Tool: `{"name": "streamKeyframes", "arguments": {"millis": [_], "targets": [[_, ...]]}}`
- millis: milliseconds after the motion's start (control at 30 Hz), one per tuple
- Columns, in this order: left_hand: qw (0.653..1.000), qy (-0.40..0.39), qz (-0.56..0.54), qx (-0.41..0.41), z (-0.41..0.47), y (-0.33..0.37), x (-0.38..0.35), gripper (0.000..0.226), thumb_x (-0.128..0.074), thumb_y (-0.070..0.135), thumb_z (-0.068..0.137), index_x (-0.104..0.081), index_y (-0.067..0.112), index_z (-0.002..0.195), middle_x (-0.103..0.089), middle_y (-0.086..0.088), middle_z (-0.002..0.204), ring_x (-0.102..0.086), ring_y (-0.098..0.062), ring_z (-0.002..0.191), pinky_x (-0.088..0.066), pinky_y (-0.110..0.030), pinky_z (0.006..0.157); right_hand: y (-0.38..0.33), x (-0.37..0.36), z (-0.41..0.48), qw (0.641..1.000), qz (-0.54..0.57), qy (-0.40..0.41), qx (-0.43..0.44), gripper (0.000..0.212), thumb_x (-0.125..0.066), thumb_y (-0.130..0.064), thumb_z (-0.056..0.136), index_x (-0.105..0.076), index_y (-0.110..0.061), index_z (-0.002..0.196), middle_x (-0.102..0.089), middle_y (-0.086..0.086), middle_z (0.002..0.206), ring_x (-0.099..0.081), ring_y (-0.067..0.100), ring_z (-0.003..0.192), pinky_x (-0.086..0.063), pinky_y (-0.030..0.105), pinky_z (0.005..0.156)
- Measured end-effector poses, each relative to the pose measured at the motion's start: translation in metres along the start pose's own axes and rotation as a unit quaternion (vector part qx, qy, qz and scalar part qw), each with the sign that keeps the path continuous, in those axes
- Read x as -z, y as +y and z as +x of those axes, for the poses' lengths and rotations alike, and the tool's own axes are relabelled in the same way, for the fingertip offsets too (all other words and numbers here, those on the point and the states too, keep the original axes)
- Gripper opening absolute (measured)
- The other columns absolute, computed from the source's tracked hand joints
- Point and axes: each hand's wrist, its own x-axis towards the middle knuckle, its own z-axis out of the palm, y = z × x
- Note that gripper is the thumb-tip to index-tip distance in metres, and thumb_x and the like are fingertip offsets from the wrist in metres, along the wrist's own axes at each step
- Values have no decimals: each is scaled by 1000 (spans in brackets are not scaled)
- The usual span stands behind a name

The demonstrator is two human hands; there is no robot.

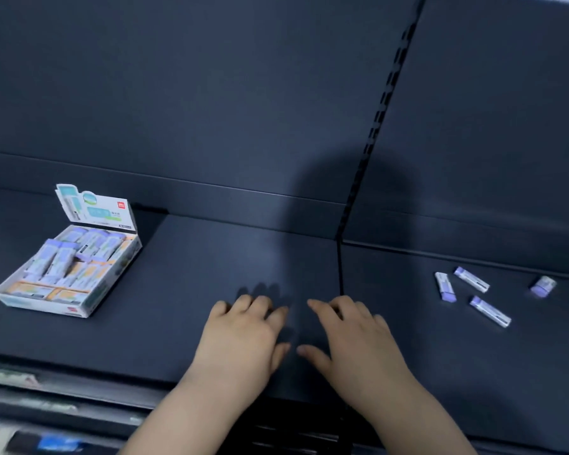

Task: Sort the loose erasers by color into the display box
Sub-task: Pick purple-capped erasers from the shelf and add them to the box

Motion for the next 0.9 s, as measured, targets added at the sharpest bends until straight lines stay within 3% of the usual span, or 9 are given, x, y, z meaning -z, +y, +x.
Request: {"name": "streamKeyframes", "arguments": {"millis": [100, 200, 433, 500, 567, 667, 733, 833, 900], "targets": [[1000, 5, 10, 5, -4, 12, 2, 58, -43, 49, 92, -29, 28, 144, -41, 2, 136, -38, -22, 126, -29, -38, 97, 5, -1, -9, 1000, 2, 4, -4, 66, -40, -58, 90, -16, -33, 146, -33, -4, 134, -33, 18, 125, -30, 34, 101], [999, 7, 29, -14, -5, 17, 2, 57, -31, 47, 96, -14, 29, 147, -28, 4, 145, -26, -19, 133, -22, -35, 101, 8, -2, -17, 1000, 5, 12, -22, 65, -40, -57, 91, -16, -33, 146, -32, -4, 135, -32, 18, 126, -29, 34, 100], [999, -13, 13, -31, 1, 31, 10, 56, -36, 46, 95, -21, 30, 146, -37, 6, 141, -35, -19, 128, -26, -35, 99, 16, 3, -38, 997, 17, 30, -73, 64, -39, -59, 90, -17, -35, 145, -32, -7, 136, -32, 16, 126, -29, 31, 99], [997, -50, 2, -59, 3, 38, 11, 56, -56, 47, 86, -43, 27, 137, -54, 2, 125, -52, -21, 112, -39, -39, 88, 22, 3, -46, 994, 27, 40, -95, 63, -38, -59, 90, -18, -35, 145, -33, -8, 135, -33, 15, 126, -31, 31, 99], [996, -14, -19, -87, 4, 45, 10, 56, -69, 47, 75, -58, 24, 124, -64, 1, 109, -60, -21, 96, -45, -39, 75, 27, 2, -53, 991, 34, 54, -114, 63, -39, -59, 90, -18, -35, 145, -34, -8, 134, -33, 15, 126, -31, 31, 99], [993, 7, -11, -117, 3, 63, 6, 56, -38, 48, 94, -24, 30, 145, -41, 7, 137, -40, -16, 124, -31, -35, 96, 40, -1, -67, 988, 43, 65, -131, 63, -39, -58, 90, -18, -35, 146, -34, -9, 134, -34, 14, 126, -31, 30, 99], [990, 46, 1, -134, 5, 78, 3, 56, -29, 48, 97, -12, 30, 147, -32, 8, 143, -32, -15, 130, -26, -34, 101, 51, -2, -77, 988, 43, 65, -130, 63, -39, -57, 91, -17, -35, 146, -32, -10, 135, -33, 13, 126, -31, 29, 99], [990, 37, 12, -133, 15, 109, -3, 57, -33, 48, 96, -16, 29, 147, -36, 7, 141, -35, -17, 129, -28, -35, 99, 79, -1, -87, 987, 44, 80, -131, 64, -41, -57, 90, -19, -35, 146, -34, -9, 135, -35, 13, 125, -31, 29, 97], [990, 34, 17, -135, 26, 127, -4, 58, -52, 48, 87, -39, 27, 139, -51, 4, 128, -50, -19, 115, -38, -38, 90, 100, 1, -91, 987, 44, 84, -133, 64, -41, -57, 90, -19, -35, 145, -33, -9, 135, -34, 13, 125, -31, 28, 97]]}}
